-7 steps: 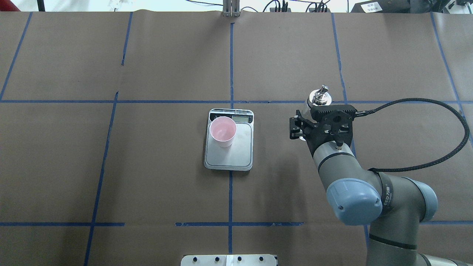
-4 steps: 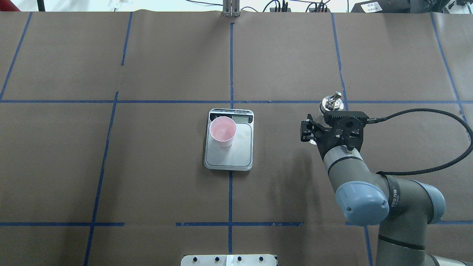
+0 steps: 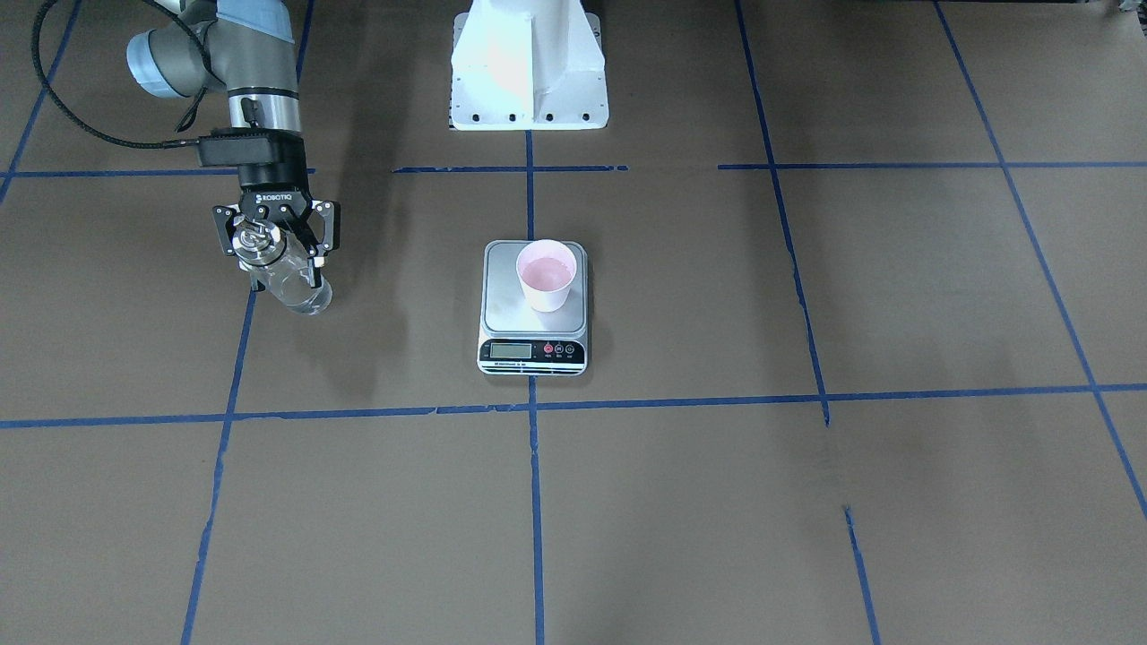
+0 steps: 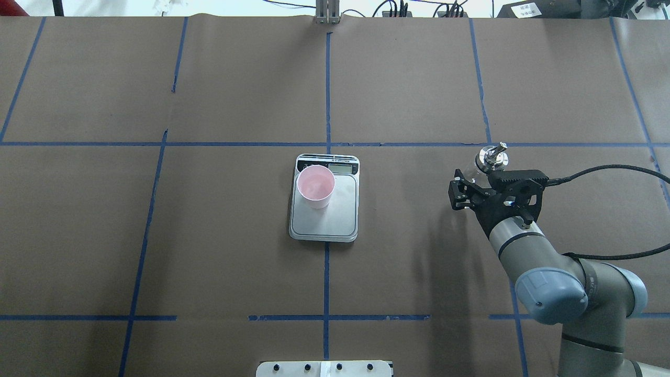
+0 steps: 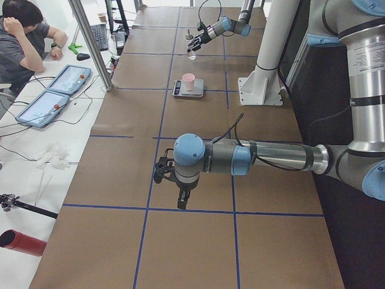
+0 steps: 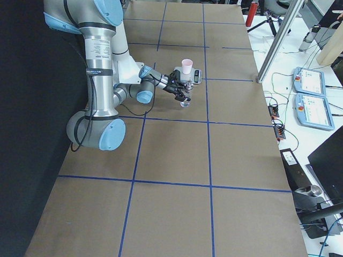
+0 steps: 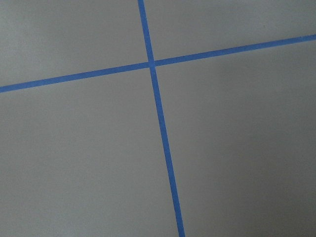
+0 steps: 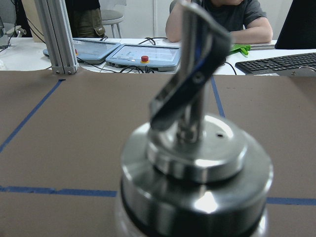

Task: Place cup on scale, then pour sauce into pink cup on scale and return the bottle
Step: 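Carry the upright bottle back and lower it to its spot, then release the bottle and withdraw the right gripper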

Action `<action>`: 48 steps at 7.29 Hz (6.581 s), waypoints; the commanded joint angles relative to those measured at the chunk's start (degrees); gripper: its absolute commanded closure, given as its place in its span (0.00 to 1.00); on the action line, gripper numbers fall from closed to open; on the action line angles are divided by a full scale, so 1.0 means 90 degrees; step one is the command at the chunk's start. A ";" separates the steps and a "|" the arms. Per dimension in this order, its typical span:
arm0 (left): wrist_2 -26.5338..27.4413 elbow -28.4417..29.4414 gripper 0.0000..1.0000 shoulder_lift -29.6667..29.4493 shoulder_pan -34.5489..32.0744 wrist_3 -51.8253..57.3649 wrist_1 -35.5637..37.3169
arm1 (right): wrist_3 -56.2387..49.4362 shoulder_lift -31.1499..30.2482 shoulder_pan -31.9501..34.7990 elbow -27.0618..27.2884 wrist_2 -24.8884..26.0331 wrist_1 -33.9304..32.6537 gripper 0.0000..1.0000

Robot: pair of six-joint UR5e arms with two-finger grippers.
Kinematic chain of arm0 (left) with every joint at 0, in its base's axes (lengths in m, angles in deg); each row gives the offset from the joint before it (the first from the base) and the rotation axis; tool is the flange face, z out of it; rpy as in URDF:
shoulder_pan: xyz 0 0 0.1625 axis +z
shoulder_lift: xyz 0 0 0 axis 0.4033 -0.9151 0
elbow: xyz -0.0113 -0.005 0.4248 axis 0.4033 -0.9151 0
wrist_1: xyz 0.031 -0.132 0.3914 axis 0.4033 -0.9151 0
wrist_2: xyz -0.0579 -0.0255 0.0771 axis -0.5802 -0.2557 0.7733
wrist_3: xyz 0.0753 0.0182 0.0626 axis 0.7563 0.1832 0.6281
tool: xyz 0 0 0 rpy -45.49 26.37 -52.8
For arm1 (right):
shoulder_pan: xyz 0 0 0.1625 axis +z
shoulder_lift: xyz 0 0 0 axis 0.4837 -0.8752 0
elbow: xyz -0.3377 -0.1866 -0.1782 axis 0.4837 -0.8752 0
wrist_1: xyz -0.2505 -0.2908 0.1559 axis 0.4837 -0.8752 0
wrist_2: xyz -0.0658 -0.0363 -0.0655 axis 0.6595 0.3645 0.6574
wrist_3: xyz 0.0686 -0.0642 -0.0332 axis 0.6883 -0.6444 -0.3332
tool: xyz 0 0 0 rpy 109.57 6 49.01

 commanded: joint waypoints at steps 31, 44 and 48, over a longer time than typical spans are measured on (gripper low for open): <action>0.0000 -0.0004 0.00 -0.0010 0.0010 0.0000 -0.0010 | 0.0268 -0.0368 -0.0060 -0.0372 0.0268 0.0133 0.00; 0.0000 -0.0013 0.00 -0.0010 0.0010 0.0000 0.0000 | -0.2148 -0.2008 0.0550 0.0517 -0.1075 0.0368 0.00; 0.0000 -0.0023 0.00 -0.0010 0.0010 0.0000 -0.0010 | -0.4084 -0.1950 0.3078 0.0507 -0.4079 0.0358 0.00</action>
